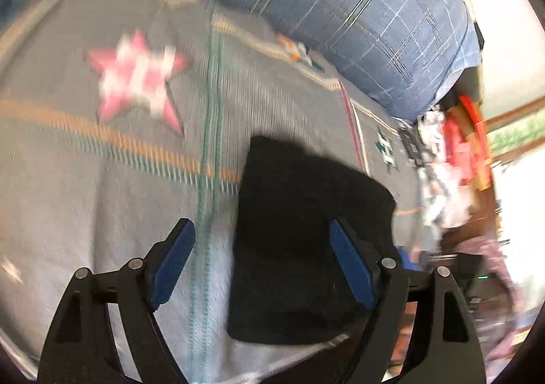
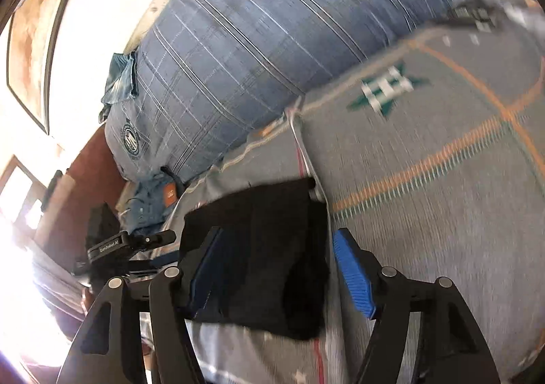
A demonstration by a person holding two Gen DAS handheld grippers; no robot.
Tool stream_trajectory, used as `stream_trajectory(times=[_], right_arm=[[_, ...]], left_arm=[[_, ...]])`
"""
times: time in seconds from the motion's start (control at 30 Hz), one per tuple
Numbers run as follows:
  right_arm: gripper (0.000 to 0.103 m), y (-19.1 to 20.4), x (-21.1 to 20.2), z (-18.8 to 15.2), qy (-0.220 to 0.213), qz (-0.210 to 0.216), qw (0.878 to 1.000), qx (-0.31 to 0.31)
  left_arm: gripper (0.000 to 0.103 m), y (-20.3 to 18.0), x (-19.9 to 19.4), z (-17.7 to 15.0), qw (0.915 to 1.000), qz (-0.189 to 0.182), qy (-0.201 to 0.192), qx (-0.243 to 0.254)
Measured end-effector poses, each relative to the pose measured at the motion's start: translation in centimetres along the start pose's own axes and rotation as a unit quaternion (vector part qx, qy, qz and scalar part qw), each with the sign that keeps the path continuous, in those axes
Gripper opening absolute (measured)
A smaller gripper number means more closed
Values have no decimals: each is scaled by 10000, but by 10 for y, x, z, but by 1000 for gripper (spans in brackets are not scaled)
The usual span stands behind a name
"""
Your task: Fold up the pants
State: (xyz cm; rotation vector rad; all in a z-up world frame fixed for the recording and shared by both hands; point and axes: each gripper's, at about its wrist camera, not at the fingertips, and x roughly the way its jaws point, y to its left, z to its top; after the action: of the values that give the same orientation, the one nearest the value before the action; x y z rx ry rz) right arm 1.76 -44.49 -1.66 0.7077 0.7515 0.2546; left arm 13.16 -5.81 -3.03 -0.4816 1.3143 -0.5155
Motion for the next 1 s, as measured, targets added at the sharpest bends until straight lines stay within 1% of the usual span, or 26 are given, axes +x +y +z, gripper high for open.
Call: stream_trajectory(times=[0.03, 0.07, 0.1, 0.13, 0.17, 0.2, 0.23, 0.27, 0.3, 0.37, 0.4, 0.43, 0.5, 0.53, 0.57, 0.6, 0.67, 0.77, 0.8, 0.83, 0.93, 1.0], right_arm=[[69, -2, 4, 0, 53, 24, 10000, 24], [69, -3, 10, -4, 122, 40, 9999, 49], [69, -4, 17, -8, 179, 58, 9998, 90], [57, -5, 26, -12, 281, 115, 9995, 121], [43, -3, 36, -15, 425, -29, 9991, 68], [37, 5, 35, -17, 369, -215, 9990, -112], [31, 12, 33, -17, 311, -253, 9987, -300], [31, 27, 25, -17, 180, -318, 9969, -692], [31, 34, 21, -18, 119, -361, 9955, -865], [31, 35, 25, -22, 177, -475, 9942, -953], [31, 28, 33, -27, 298, -710, 9926, -942], [37, 23, 37, -30, 326, -756, 9924, -919], [43, 5, 35, -30, 234, -496, 9977, -406], [45, 2, 33, -29, 247, -409, 9985, -268], [47, 1, 30, -28, 259, -381, 9987, -207], [50, 4, 28, -27, 243, -440, 9984, -254], [50, 10, 23, -26, 245, -452, 9981, -335], [50, 15, 13, -21, 96, -343, 9988, -327], [52, 16, 9, -20, 27, -303, 9991, -302], [56, 17, 9, -17, -9, -293, 9992, -282], [57, 21, 9, -7, -14, -403, 9988, -280], [57, 24, 11, -3, -7, -459, 9985, -300]], left_arm=[[82, 2, 7, -3, 9999, -67, 142, -74], [82, 3, 13, -7, 9997, -73, 199, -100], [82, -2, 13, -9, 10000, 28, 62, -1], [77, -9, 11, -11, 9999, 130, 24, 106], [68, -18, 6, -13, 9997, 97, 21, 216], [55, -26, 1, -14, 9996, 10, 8, 299], [55, -33, -4, -16, 9991, 96, -69, 410], [56, -40, -6, -18, 9974, 379, -214, 573], [55, -44, -2, -19, 9949, 625, -266, 745], [56, -45, 12, -23, 9896, 997, -267, 1003], [57, -44, 18, -24, 9881, 1099, -254, 1047], [58, -44, 22, -26, 9860, 1229, -302, 1088], [58, -47, 20, -27, 9857, 1235, -353, 1086], [58, -49, 17, -27, 9860, 1214, -354, 1086], [58, -50, 12, -27, 9860, 1206, -365, 1090], [57, -54, 10, -27, 9854, 1222, -409, 1114], [57, -60, -5, -28, 9798, 1382, -675, 1278], [58, -72, -15, -31, 9679, 1646, -1010, 1605], [58, -75, -16, -30, 9653, 1701, -1048, 1682], [58, -79, -17, -30, 9623, 1762, -1087, 1766], [58, -81, -15, -28, 9582, 1842, -1145, 1867], [58, -82, -13, -27, 9574, 1867, -1132, 1889]])
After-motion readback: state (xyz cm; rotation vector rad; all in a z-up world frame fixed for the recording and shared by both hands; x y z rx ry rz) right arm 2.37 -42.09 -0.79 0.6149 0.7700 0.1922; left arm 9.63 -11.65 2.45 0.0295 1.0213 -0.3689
